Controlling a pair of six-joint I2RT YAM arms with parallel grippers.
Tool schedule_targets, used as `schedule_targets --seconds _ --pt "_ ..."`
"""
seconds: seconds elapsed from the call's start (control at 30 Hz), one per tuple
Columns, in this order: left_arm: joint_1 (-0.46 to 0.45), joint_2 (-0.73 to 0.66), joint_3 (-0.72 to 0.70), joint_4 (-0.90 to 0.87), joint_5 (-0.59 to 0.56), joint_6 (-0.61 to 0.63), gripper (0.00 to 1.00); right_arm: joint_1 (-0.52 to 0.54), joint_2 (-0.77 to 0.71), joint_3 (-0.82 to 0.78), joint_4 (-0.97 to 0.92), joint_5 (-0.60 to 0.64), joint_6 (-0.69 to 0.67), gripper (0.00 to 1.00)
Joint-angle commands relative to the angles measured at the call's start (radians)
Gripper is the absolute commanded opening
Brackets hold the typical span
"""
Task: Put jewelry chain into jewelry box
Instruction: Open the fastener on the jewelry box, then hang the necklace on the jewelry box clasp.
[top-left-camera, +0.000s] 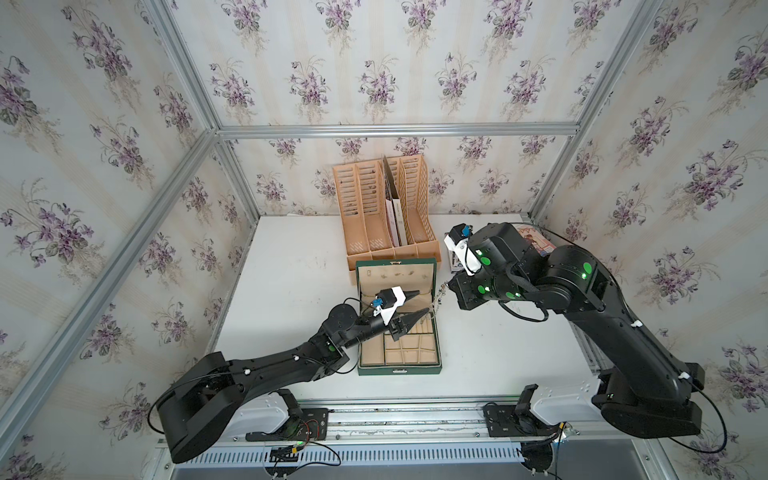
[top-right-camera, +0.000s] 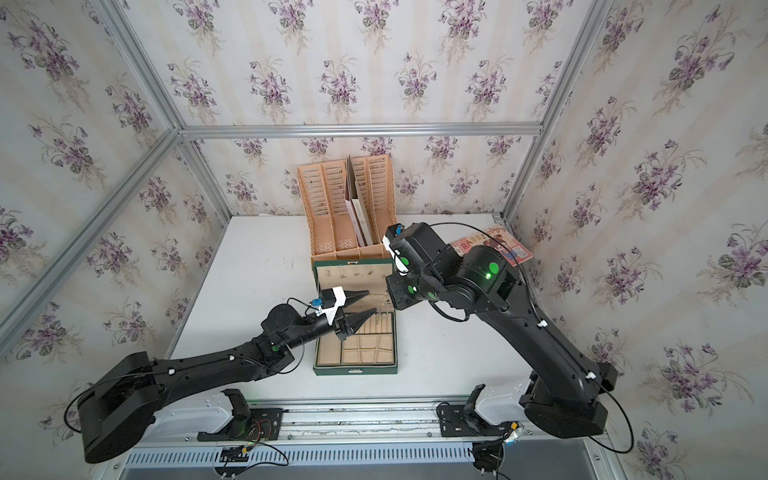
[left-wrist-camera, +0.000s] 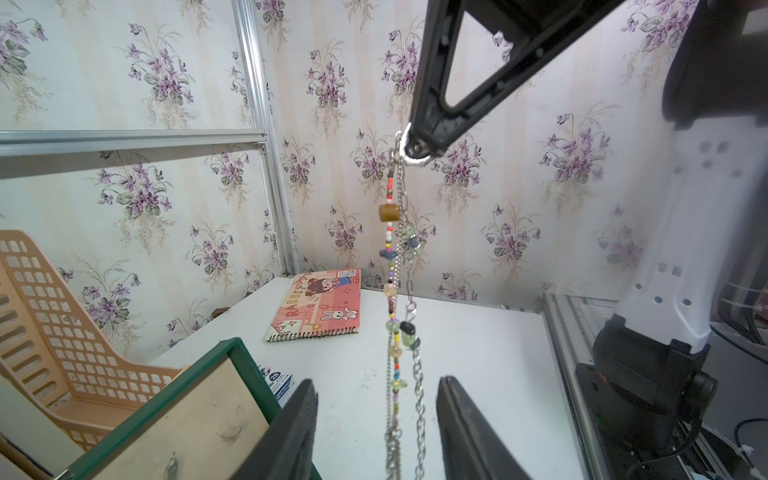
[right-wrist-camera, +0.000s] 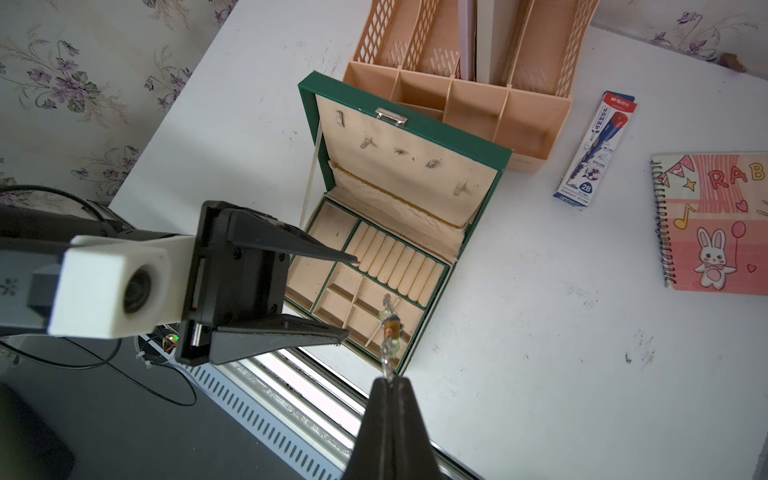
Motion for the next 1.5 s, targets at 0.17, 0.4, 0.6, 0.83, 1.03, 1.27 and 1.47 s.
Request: schedule_targets --seconds 0.17,0.4,0.6,0.83,1.03,1.27,1.47 --pt "-0.012 0.128 0.069 0.088 0.107 0.03 0.52 0.001 -0.017 0.007 -0.003 0.019 0.001 0.0" --pt "-0.02 0.217 0.101 0.138 0.151 0.01 0.55 0.001 -0.027 0.003 -0.003 0.025 -0.001 0.0" --pt "-0.02 0.243 0.106 0.152 0.138 0.011 0.53 0.001 -0.029 0.003 0.0 0.023 -0.003 0.0" --pt "-0.02 0.256 0.106 0.168 0.126 0.008 0.29 0.001 -0.033 0.003 0.001 0.027 -0.002 0.0" --pt "-0.02 0.273 0.116 0.174 0.135 -0.004 0.29 0.001 -0.035 0.004 -0.001 0.027 -0.001 0.0" --pt "-0.02 0.276 0.113 0.175 0.138 -0.007 0.4 0.002 -0.032 0.003 0.001 0.026 -0.002 0.0" --pt "-0.02 0.283 0.113 0.172 0.139 -0.004 0.2 0.001 -0.032 0.005 0.001 0.026 -0.002 0.0"
